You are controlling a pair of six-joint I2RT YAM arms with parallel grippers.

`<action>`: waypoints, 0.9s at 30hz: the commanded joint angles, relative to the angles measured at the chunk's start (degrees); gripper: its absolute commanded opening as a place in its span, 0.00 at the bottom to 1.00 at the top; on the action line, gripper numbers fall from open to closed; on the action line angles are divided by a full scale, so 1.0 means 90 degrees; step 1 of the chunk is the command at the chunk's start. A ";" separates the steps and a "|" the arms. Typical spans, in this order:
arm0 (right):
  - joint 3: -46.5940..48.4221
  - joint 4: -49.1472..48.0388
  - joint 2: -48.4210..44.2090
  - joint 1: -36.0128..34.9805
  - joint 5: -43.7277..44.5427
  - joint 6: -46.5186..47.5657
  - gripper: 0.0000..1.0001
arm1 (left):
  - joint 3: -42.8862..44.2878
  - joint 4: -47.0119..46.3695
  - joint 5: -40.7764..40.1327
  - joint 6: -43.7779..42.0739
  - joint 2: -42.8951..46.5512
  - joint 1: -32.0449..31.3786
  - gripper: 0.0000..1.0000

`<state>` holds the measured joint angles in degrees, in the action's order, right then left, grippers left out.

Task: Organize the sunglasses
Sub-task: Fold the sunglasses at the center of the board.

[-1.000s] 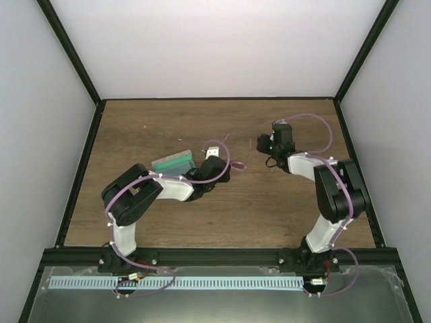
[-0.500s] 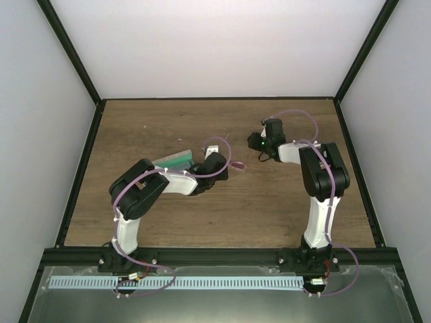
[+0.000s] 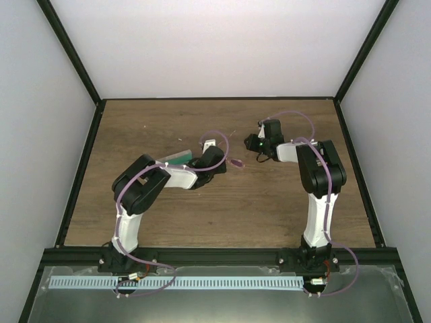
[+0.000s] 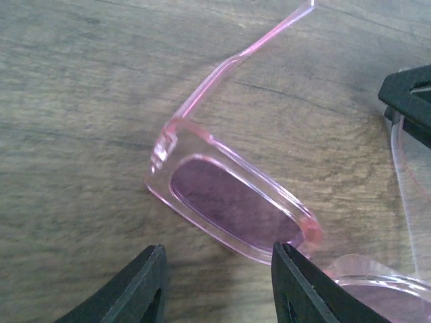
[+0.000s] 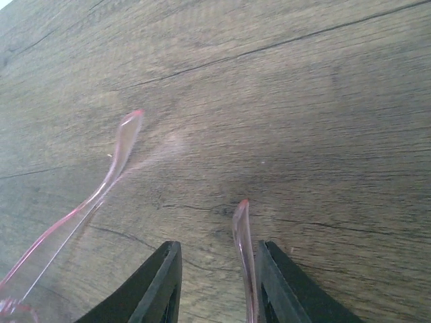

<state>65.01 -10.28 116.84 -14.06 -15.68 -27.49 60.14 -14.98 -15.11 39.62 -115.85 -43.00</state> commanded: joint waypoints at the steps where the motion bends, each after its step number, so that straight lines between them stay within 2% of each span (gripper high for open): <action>1: -0.0010 -0.0060 0.0050 -0.0083 -0.0297 0.0029 0.31 | 0.0207 -0.0043 0.0368 -0.0001 -0.0401 0.0043 0.45; 6: -0.0047 -0.0088 0.0016 -0.0299 -0.0273 0.0018 0.31 | 0.0336 -0.0074 0.0621 0.0007 -0.0579 0.0044 0.44; 14: 0.0117 -0.0079 0.0158 -0.0742 -0.0309 -0.0017 0.31 | 0.0286 -0.0015 0.0557 0.0012 -0.0532 0.0047 0.44; 27: -0.0597 -0.0955 -0.0053 -0.0757 -0.1854 -0.0244 0.32 | 0.0269 -0.0019 0.0567 -0.0019 -0.0587 0.0047 0.44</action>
<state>61.91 -16.73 117.75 -20.64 -26.30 -28.62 62.98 -17.78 -11.90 39.59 -118.80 -42.61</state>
